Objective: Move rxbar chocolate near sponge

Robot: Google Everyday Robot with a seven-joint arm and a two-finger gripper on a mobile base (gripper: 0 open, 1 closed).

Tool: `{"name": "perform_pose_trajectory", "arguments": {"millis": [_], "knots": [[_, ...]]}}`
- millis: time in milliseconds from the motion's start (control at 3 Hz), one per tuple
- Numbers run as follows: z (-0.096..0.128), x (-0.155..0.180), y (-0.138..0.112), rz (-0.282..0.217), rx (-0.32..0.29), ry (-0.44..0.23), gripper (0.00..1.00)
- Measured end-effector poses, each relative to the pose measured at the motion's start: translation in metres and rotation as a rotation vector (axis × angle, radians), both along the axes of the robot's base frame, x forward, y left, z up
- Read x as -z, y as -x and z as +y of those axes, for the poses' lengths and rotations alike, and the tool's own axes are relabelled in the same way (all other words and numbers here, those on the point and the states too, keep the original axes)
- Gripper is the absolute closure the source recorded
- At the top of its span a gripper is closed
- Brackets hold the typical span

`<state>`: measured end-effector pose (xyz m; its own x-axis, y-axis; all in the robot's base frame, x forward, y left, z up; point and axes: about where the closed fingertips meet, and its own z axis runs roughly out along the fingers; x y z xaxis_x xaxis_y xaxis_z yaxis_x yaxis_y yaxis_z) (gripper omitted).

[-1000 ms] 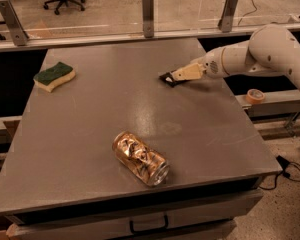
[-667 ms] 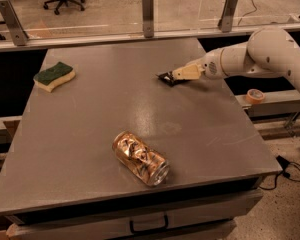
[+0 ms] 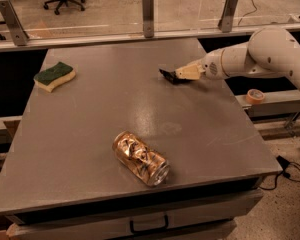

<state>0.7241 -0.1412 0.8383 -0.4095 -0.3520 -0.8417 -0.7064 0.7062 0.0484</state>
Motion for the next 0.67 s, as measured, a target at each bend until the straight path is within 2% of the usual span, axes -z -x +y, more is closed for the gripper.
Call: {"name": "perform_pose_trajectory", "arguments": {"millis": [333, 667], "knots": [[0.0, -0.001, 0.0, 0.0, 0.0, 0.0, 1.0], [-0.009, -0.055, 0.005, -0.125, -0.011, 0.02, 1.0]]}}
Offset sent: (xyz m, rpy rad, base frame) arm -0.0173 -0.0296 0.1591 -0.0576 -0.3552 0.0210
